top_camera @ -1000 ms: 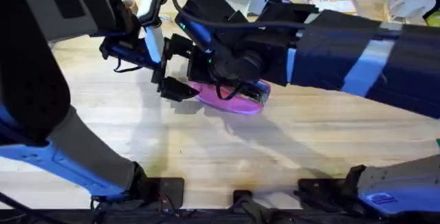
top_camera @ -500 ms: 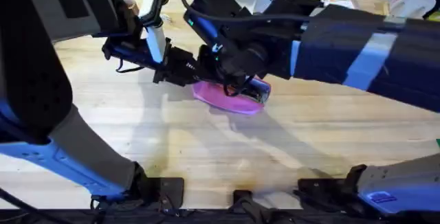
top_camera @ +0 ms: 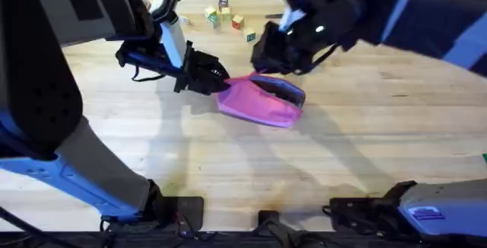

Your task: Unzip the bag, pick up the pens from the table one at a time and place them inside, then zip the bag closed.

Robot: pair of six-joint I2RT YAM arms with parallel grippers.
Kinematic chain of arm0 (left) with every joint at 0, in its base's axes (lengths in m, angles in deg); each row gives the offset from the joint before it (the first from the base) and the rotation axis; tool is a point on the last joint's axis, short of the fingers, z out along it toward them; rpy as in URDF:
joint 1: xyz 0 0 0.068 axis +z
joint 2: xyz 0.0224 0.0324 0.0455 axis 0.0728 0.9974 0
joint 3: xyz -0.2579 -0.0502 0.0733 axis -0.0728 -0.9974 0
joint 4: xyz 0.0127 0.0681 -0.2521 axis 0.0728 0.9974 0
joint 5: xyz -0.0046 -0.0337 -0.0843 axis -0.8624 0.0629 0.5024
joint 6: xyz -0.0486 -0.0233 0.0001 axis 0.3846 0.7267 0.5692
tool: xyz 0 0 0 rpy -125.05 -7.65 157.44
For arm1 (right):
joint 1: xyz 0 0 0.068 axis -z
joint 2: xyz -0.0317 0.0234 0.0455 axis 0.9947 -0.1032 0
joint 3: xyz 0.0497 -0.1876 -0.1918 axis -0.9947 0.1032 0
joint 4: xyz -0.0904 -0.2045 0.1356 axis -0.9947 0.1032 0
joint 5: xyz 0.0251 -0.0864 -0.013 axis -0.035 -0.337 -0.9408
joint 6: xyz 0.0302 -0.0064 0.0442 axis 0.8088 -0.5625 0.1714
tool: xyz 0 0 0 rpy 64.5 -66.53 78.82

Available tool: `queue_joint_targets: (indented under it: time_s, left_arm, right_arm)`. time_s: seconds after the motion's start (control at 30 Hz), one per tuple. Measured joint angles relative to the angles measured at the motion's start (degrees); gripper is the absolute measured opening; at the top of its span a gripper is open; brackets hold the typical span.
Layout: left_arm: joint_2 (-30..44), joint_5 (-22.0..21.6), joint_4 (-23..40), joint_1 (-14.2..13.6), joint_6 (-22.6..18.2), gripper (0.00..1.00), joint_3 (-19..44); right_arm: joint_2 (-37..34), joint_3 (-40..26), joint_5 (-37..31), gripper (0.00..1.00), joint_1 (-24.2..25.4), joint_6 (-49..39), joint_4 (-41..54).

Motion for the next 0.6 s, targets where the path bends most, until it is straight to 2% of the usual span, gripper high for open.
queue_joint_targets:
  time_s: [0.1,0.27,0.43,0.6]
  left_arm:
    - [0.0,-0.6,0.4,0.2,0.0,0.043,0.0]
    - [0.1,-4.2,0.8,0.6,0.0,0.043,0.0]
    - [0.1,-4.8,0.8,0.6,0.0,0.043,0.0]
    - [0.1,-4.9,0.8,0.6,0.0,0.042,0.0]
  right_arm:
    - [0.3,0.0,1.5,0.031,3.8,-1.5,0.8]
    - [0.6,0.0,0.2,0.03,8.1,-3.2,5.3]
    - [0.8,0.0,-2.1,0.03,8.4,-5.0,11.1]
    - [1.2,0.0,-2.9,0.03,8.2,-9.7,10.2]
